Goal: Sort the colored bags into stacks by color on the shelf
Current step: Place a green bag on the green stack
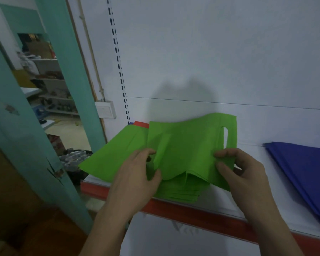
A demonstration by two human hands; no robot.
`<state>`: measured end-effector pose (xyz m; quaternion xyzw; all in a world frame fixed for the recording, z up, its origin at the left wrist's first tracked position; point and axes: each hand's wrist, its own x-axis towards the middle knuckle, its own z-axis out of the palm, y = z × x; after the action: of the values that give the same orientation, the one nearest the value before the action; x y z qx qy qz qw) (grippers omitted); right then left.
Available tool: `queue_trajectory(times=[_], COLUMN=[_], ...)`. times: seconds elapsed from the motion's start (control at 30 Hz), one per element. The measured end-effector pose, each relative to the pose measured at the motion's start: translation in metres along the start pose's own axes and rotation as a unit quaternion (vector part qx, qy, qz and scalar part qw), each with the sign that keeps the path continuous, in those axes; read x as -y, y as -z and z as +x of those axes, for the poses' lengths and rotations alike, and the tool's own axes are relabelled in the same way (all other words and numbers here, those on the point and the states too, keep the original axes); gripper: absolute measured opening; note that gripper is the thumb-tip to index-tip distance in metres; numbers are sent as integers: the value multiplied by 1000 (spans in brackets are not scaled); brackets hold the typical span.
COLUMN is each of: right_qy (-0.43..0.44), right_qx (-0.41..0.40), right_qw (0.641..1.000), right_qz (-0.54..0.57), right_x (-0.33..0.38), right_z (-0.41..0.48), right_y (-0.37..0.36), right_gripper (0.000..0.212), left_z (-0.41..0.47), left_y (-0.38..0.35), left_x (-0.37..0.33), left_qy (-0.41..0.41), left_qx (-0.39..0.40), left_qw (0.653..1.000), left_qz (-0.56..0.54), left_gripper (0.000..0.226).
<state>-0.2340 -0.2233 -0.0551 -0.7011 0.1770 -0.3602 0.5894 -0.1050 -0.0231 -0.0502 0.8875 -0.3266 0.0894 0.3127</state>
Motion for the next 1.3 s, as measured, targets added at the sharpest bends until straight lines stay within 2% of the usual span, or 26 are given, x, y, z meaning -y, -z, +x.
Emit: queue_trajectory(times=[0.1,0.2,0.33,0.47,0.63,0.77,0.93,1.07,1.17,1.3], right_qy=[3,2,5,4,20,26,37,53,54,52], right_qx=[-17,-13,-19,-26,-46,-100,-174,-208,-242,-288], right_qw=[1000,1000,999,998,997,994,984,976,968,956], right_qz=[-3,-17,-38,-49,-51,-28,5,-20,-28,-33], right_x=[-2,-7,-13,-14,-11,-7,-4,-6,-4,-3], right_z=[-2,-4,-11,-13,-13,-21,-30,-43,-65,-95], right_y=[15,26,29,26,27,33,61,114,164,238], right_gripper=[28,32,31,33,32,32,27,28,25,28], left_z=[3,11,20,31,25,11,-7,-19,-35,-55], left_y=[1,1,3,13,16,16,0,-27,-44,-75], left_x=[4,8,11,10,7,-3,-31,-73,-109,-164], left_qy=[55,118,162,141,72,35,-5,-57,-82,-134], left_qx=[-2,23,62,61,-81,-146,-136,-139,-101,-47], left_qw=[998,988,977,984,993,984,965,956,948,949], left_qz=[-3,92,120,95,51,-99,-226,-252,-291,-281], left_gripper=[65,74,78,73,43,38,42,40,37,26])
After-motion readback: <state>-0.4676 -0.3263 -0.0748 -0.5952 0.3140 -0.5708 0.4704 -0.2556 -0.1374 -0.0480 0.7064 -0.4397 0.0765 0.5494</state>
